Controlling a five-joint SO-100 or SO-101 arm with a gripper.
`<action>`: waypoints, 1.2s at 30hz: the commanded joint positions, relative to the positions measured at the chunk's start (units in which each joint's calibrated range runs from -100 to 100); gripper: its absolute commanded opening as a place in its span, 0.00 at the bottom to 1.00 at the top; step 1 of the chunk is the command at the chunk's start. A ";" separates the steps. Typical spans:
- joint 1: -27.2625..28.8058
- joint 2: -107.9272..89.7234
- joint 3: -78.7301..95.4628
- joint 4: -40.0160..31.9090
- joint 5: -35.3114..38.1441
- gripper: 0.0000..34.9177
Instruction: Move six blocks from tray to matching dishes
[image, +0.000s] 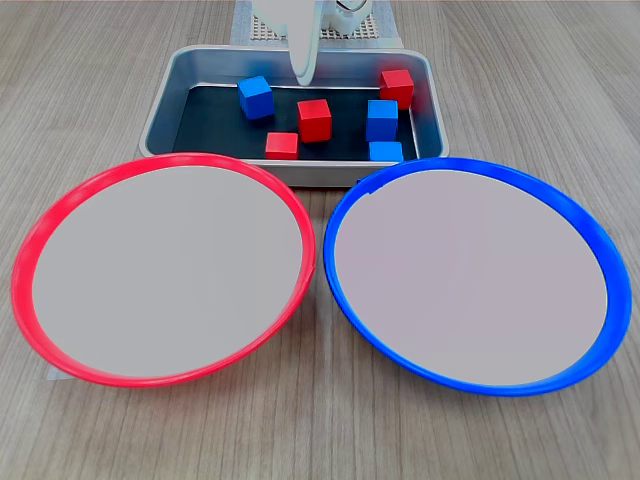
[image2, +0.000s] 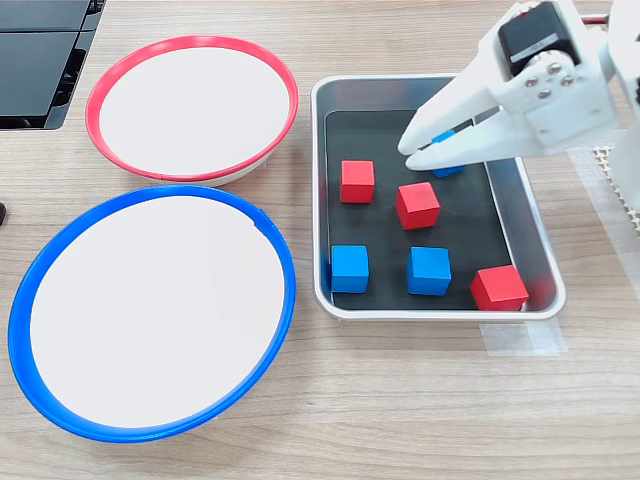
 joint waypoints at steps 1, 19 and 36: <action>-4.04 9.38 -6.01 -0.47 -2.83 0.01; -21.36 62.77 -40.51 16.70 8.21 0.34; -27.67 71.39 -38.51 7.95 7.13 0.35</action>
